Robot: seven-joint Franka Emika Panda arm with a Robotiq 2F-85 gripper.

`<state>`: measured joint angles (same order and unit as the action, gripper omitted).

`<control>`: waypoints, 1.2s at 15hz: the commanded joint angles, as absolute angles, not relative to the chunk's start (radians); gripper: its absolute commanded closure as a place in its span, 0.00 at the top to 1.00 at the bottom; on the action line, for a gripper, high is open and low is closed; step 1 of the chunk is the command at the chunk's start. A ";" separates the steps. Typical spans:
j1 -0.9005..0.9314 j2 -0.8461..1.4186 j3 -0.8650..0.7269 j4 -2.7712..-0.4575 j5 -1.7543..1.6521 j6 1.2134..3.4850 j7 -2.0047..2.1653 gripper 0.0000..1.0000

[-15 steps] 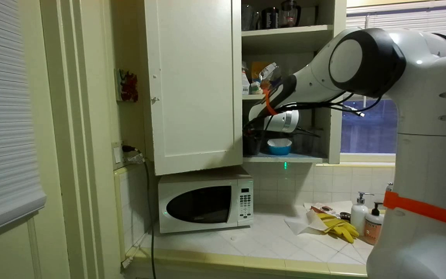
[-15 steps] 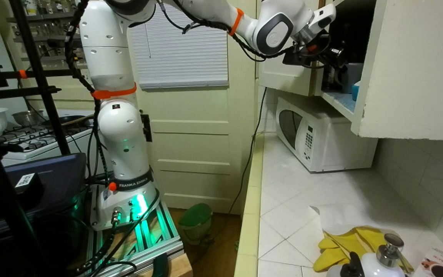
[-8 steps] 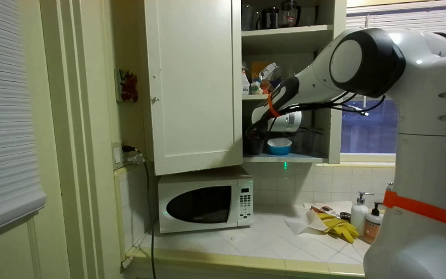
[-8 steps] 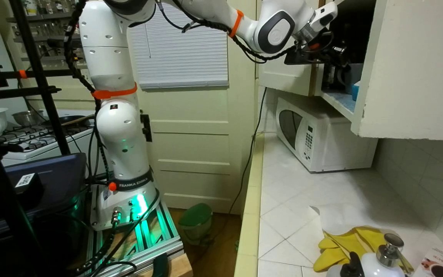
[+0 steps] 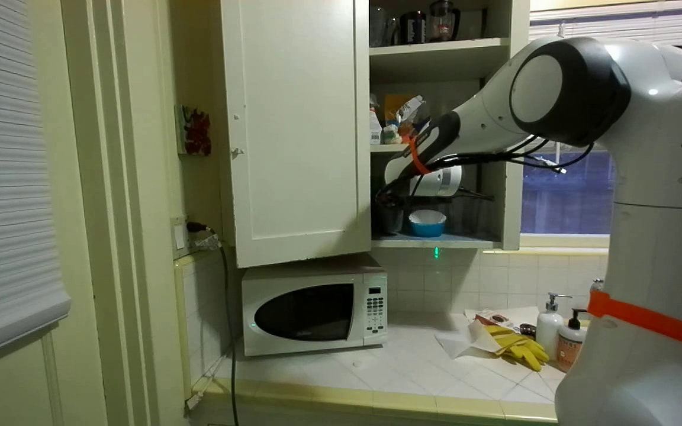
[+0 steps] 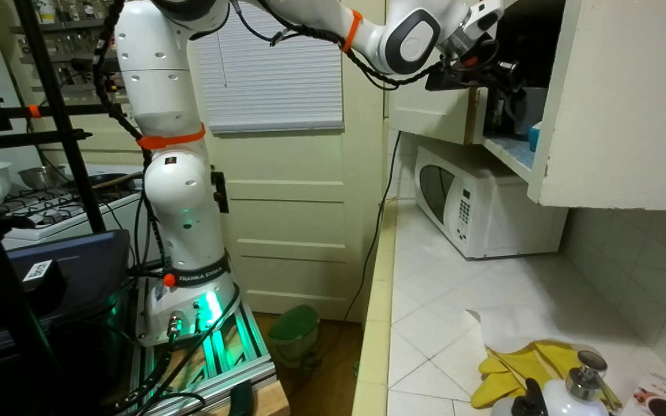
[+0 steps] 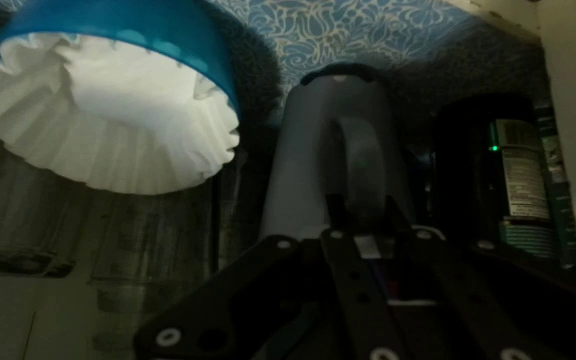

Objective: Put the grey mug on the counter.

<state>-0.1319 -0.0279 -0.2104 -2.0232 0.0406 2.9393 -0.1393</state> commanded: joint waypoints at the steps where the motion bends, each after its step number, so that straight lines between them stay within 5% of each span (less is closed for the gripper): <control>1: -0.149 -0.065 -0.198 -2.040 0.016 2.970 -0.113 0.05; 18: -0.151 -0.317 -0.198 -2.286 0.018 3.029 -0.118 0.05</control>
